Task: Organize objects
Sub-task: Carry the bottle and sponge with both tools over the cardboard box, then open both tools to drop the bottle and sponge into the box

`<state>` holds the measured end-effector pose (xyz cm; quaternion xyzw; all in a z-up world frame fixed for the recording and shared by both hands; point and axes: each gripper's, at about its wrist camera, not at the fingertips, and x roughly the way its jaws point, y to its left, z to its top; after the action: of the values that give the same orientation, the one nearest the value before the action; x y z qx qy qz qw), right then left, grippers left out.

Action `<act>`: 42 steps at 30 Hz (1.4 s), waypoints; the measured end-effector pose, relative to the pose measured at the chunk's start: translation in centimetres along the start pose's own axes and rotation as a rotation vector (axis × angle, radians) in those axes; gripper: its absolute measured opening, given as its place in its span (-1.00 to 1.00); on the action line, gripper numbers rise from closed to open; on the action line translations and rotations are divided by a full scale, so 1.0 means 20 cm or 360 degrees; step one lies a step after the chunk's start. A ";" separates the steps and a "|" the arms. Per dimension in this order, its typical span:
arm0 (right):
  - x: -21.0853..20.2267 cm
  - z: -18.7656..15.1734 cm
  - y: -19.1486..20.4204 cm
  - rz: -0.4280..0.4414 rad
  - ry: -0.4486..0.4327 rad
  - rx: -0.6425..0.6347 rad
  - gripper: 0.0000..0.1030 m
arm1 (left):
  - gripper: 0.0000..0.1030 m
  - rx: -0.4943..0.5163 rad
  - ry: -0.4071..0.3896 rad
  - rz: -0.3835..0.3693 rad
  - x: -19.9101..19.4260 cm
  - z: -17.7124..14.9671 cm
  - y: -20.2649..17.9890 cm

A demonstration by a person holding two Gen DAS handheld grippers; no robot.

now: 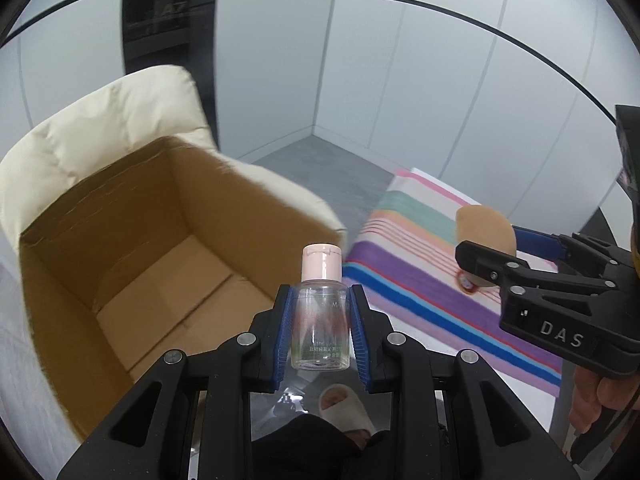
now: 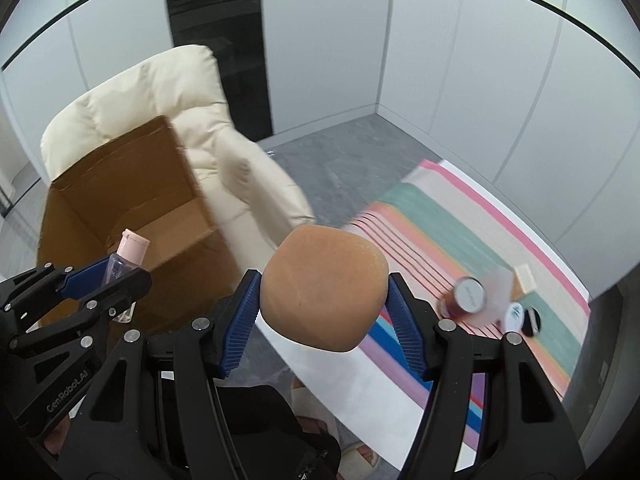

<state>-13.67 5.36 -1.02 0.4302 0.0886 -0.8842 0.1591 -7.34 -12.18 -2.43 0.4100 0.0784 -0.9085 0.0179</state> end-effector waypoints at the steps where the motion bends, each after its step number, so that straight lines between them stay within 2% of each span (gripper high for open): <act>1: 0.00 0.01 0.03 0.0012 -0.0003 -0.0021 0.27 | -0.46 -0.0016 -0.0001 0.0019 0.00 0.00 0.03; 14: 0.05 0.11 0.47 0.0173 -0.0032 -0.0231 0.27 | -0.45 -0.0187 0.0019 0.0189 -0.05 -0.08 0.43; 18: 0.10 0.14 0.60 0.0259 -0.0004 -0.0279 0.27 | -0.45 -0.0226 0.0017 0.0221 -0.06 -0.11 0.53; 21: 0.12 0.15 0.69 0.0274 0.0007 -0.0316 0.27 | -0.42 -0.0256 0.0012 0.0226 -0.06 -0.14 0.60; 22: 0.13 0.16 0.71 0.0288 0.0014 -0.0318 0.27 | -0.34 -0.0261 0.0007 0.0231 -0.07 -0.14 0.62; 24: 0.14 0.17 0.76 0.0307 0.0029 -0.0324 0.27 | -0.04 -0.0258 -0.0020 0.0243 -0.10 -0.16 0.65; 26: 0.16 0.18 0.81 0.0307 0.0037 -0.0344 0.31 | 0.43 -0.0256 -0.0064 0.0298 -0.15 -0.17 0.68; 27: 0.16 0.18 0.83 0.0303 0.0039 -0.0352 0.32 | 0.50 -0.0261 -0.0084 0.0317 -0.17 -0.17 0.69; 29: 0.18 0.19 0.87 0.0302 0.0049 -0.0366 0.36 | 0.86 -0.0280 -0.0127 0.0355 -0.21 -0.18 0.72; 30: 0.19 0.19 0.89 0.0308 0.0059 -0.0374 0.40 | 0.94 -0.0292 -0.0140 0.0377 -0.23 -0.18 0.74; 31: 0.19 0.19 0.91 0.0307 0.0061 -0.0377 0.43 | 1.00 -0.0304 -0.0150 0.0399 -0.23 -0.18 0.76; 33: 0.20 0.19 0.93 0.0296 0.0054 -0.0385 0.71 | 1.00 -0.0335 -0.0153 0.0436 -0.25 -0.19 0.80; 35: 0.19 0.20 0.94 0.0271 0.0037 -0.0390 0.89 | 1.00 -0.0364 -0.0135 0.0453 -0.25 -0.19 0.84; 42: 0.19 0.20 0.94 0.0233 0.0028 -0.0391 0.97 | 1.00 -0.0425 -0.0100 0.0459 -0.22 -0.19 0.89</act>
<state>-12.11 -14.13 -1.96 0.4206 0.1658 -0.8489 0.2737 0.15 -29.28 -3.94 0.3824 0.1379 -0.8905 0.2045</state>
